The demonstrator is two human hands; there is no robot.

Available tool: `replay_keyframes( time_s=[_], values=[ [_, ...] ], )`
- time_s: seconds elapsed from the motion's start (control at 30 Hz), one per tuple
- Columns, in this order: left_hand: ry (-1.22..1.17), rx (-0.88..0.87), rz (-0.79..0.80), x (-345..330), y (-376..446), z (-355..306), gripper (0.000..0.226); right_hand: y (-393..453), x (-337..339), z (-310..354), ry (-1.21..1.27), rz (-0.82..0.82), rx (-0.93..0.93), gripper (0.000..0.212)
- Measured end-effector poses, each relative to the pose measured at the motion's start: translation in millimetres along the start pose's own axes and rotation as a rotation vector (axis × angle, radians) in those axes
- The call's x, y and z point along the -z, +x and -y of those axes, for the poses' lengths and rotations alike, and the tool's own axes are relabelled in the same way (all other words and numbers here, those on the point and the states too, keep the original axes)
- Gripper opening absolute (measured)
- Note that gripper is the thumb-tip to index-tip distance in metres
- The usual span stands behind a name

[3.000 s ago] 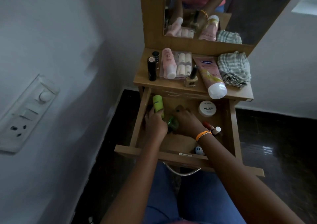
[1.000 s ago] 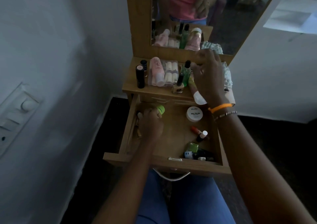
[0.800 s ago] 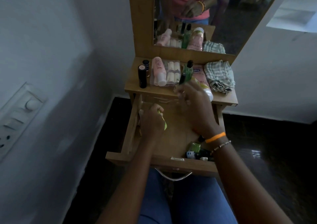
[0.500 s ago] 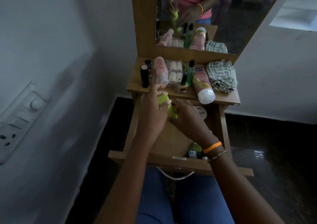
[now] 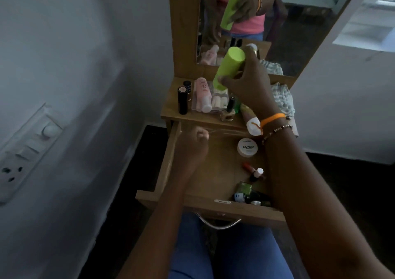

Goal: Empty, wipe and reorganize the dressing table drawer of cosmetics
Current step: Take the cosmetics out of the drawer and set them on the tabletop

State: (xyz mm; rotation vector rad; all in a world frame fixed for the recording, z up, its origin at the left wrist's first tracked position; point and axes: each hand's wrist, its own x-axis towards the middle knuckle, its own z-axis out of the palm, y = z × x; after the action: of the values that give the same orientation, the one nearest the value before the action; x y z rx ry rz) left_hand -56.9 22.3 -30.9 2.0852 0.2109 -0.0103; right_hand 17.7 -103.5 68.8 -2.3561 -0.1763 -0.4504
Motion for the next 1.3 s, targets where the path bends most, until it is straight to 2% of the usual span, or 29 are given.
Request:
replay_keyframes(
  time_s=[0.17,0.37,0.63,0.73,0.87,0.97,1.03,1.17,1.3],
  values=[
    [0.265,0.027,0.051,-18.4,6.4,34.4,0.016,20.8,-14.2,-10.0,-0.159,0.056,-0.059,0.059],
    [0.405,-0.017,0.078,-27.8,5.7,55.1,0.042,33.9,-27.1,-14.7,-0.448,0.252,-0.007,0.053],
    [0.514,0.025,0.107,-35.5,8.1,68.8,0.058,42.9,-37.9,-22.1,-0.447,0.325,-0.058,0.054],
    [0.533,0.043,0.114,-36.1,7.8,69.4,0.059,40.6,-35.9,-20.3,-0.446,0.302,-0.038,0.050],
    [0.519,0.074,0.115,-34.7,7.2,68.4,0.059,26.5,-21.4,-4.7,-0.431,0.131,0.044,0.044],
    [0.521,0.080,0.104,-33.7,6.4,70.2,0.055,-3.0,-12.3,12.5,-0.323,0.014,0.110,0.041],
    [0.533,0.075,0.100,-33.6,5.7,70.0,0.054,-29.8,-14.0,20.7,-0.218,0.012,0.148,0.033],
    [0.530,0.066,0.079,-31.3,3.6,69.5,0.051,-80.1,-44.8,1.8,-0.198,0.166,0.113,0.020],
    [0.425,0.087,0.085,-18.6,-3.3,70.6,0.044,-107.1,-77.2,-36.3,-0.172,0.364,-0.032,0.031]
  ],
)
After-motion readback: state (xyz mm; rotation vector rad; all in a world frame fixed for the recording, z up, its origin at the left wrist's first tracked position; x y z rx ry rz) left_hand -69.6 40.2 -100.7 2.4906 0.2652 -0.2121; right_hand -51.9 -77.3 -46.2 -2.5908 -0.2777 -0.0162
